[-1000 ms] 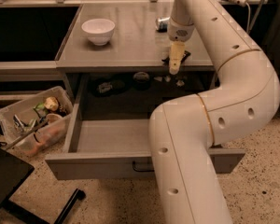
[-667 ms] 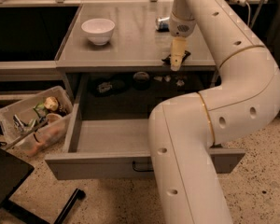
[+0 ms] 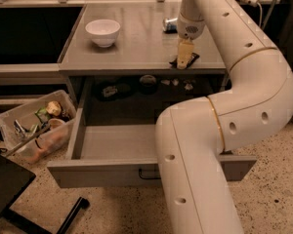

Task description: Place rxbar chocolate into top drawer

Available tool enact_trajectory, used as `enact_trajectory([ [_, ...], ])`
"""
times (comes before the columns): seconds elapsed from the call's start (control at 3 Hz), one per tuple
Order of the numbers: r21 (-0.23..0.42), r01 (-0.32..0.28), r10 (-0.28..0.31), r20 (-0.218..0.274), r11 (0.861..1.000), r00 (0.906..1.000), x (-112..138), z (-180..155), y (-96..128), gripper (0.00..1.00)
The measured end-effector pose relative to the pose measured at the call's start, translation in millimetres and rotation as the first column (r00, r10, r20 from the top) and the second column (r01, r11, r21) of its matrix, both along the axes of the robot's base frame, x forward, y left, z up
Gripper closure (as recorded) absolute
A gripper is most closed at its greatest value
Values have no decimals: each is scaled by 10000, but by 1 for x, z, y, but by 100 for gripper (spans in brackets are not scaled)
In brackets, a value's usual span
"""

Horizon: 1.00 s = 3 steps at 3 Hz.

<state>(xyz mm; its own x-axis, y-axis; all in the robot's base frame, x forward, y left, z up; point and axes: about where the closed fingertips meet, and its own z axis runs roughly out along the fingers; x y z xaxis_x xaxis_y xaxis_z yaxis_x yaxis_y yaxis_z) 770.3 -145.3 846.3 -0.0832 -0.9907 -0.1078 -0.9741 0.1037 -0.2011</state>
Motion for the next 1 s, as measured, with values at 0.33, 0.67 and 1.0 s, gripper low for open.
enact_trajectory([
  [0.33,0,0,0,0,10000,10000,0,0,0,65],
  [0.67,0,0,0,0,10000,10000,0,0,0,88],
  [1.0,1,-1,1,5,10000,10000,0,0,0,100],
])
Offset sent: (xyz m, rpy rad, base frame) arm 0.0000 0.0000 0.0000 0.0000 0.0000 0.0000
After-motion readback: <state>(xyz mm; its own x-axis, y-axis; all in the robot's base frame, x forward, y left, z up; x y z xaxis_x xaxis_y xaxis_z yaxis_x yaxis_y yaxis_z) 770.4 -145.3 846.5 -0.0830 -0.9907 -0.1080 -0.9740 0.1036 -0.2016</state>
